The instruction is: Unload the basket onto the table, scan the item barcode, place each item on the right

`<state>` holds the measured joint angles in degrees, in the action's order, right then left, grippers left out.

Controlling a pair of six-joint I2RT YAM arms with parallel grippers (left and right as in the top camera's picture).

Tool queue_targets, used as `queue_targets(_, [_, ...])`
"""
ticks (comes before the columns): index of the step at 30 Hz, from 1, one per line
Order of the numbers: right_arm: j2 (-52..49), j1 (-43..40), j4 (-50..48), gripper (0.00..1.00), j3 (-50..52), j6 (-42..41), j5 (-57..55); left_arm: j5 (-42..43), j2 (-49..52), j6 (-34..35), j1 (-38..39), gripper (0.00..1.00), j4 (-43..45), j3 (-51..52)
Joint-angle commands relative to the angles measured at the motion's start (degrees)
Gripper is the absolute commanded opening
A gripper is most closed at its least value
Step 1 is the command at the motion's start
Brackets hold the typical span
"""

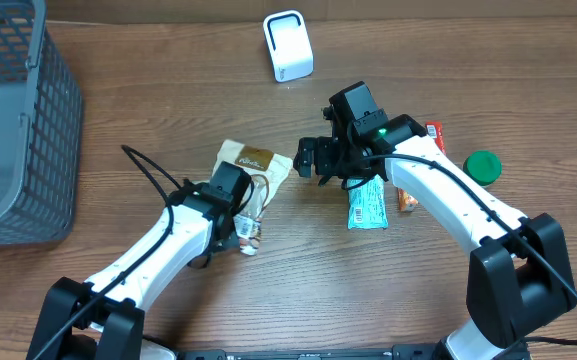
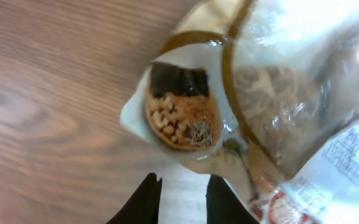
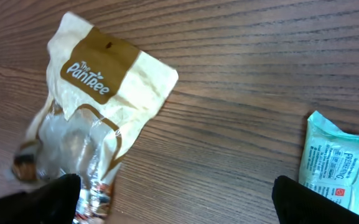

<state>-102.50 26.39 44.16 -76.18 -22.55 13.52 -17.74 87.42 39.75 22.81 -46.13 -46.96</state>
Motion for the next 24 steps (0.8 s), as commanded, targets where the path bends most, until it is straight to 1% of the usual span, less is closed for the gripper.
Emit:
queue_targets(1, [0.2,0.13,-0.17,1.0,-0.98,-0.17,-0.22,-6.21,0.24,2.05,-1.79,0.17,3.08,0.33])
queue_targets(4, [0.2,0.13,-0.17,1.0,-0.98,-0.17,-0.22,-6.34,0.24,1.6,-2.97,0.18,7.5,0.33])
queue_targets(6, [0.2,0.13,-0.17,1.0,-0.98,-0.17,-0.22,-6.45,0.24,-0.15,-3.87,0.19,10.86,0.33])
queue_targets(8, [0.2,0.13,-0.17,1.0,-0.98,-0.17,-0.22,-6.36,0.24,-1.99,-5.09,0.22,13.88,0.33])
queue_targets(11, [0.2,0.13,-0.17,1.0,-0.98,-0.17,-0.22,-5.92,0.24,-2.51,-7.08,0.24,16.26,0.33])
queue_targets(13, [0.2,0.13,-0.17,1.0,-0.98,-0.17,-0.22,-3.56,0.24,-2.51,-8.76,0.26,16.68,0.31])
queue_targets(15, [0.2,0.13,-0.17,1.0,-0.98,-0.17,-0.22,0.92,0.24,-3.02,-10.75,0.29,16.46,0.31])
queue_targets(19, [0.2,0.13,-0.17,1.0,-0.98,-0.17,-0.22,9.6,0.22,-7.69,-14.01,0.41,16.41,0.31])
queue_targets(21, [0.2,0.13,-0.17,1.0,-0.98,-0.17,-0.22,12.09,0.22,-9.86,-15.15,0.48,16.15,0.31])
queue_targets(24, [0.2,0.13,-0.17,1.0,-0.98,-0.17,-0.22,14.78,0.22,-12.2,-16.24,0.52,15.3,0.31])
